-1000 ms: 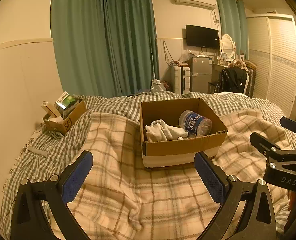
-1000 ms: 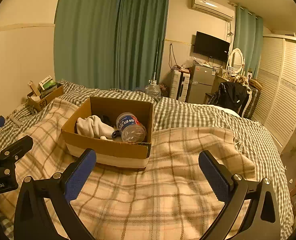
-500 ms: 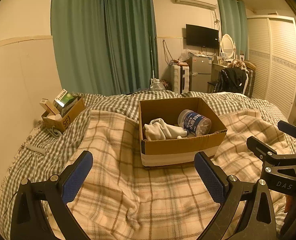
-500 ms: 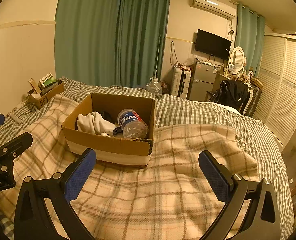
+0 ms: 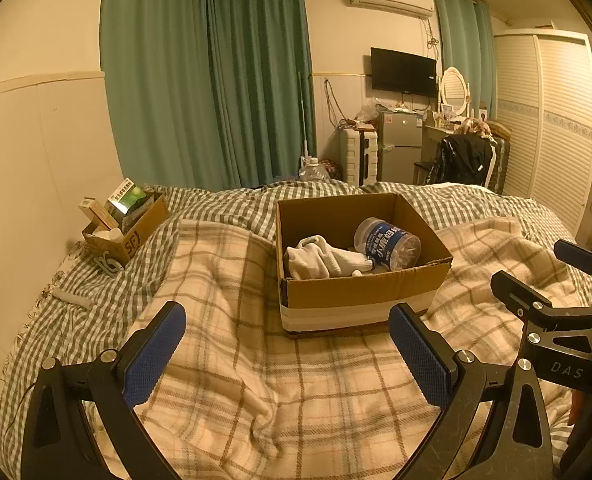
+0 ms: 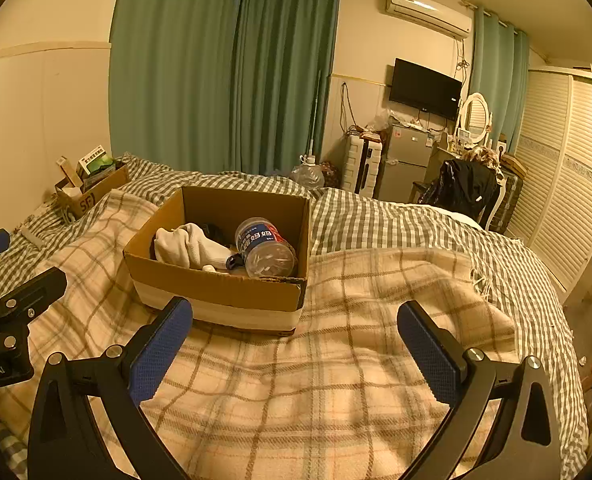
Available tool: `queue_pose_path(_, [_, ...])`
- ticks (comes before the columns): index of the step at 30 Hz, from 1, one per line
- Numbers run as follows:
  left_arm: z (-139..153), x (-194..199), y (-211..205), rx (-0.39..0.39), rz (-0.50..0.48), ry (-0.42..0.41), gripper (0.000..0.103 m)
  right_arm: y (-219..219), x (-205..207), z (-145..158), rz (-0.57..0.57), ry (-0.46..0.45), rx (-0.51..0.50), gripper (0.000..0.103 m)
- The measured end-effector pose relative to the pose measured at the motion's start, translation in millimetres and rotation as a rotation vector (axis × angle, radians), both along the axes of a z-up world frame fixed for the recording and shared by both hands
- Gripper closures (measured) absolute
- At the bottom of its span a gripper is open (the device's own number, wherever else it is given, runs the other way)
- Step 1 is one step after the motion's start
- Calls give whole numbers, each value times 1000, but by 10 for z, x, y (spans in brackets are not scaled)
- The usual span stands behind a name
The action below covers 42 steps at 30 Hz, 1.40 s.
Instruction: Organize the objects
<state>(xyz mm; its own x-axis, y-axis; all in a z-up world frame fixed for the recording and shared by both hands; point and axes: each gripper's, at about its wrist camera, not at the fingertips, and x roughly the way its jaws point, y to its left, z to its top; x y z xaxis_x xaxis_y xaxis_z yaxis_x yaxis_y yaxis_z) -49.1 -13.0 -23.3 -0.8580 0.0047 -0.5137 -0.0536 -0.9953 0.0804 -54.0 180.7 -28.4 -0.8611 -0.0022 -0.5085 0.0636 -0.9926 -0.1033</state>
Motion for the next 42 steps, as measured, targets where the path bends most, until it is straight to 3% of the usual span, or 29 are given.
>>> queue_pose_path(42, [7, 34, 16, 0, 9, 3, 0, 15, -18, -13, -15, -8, 4, 0])
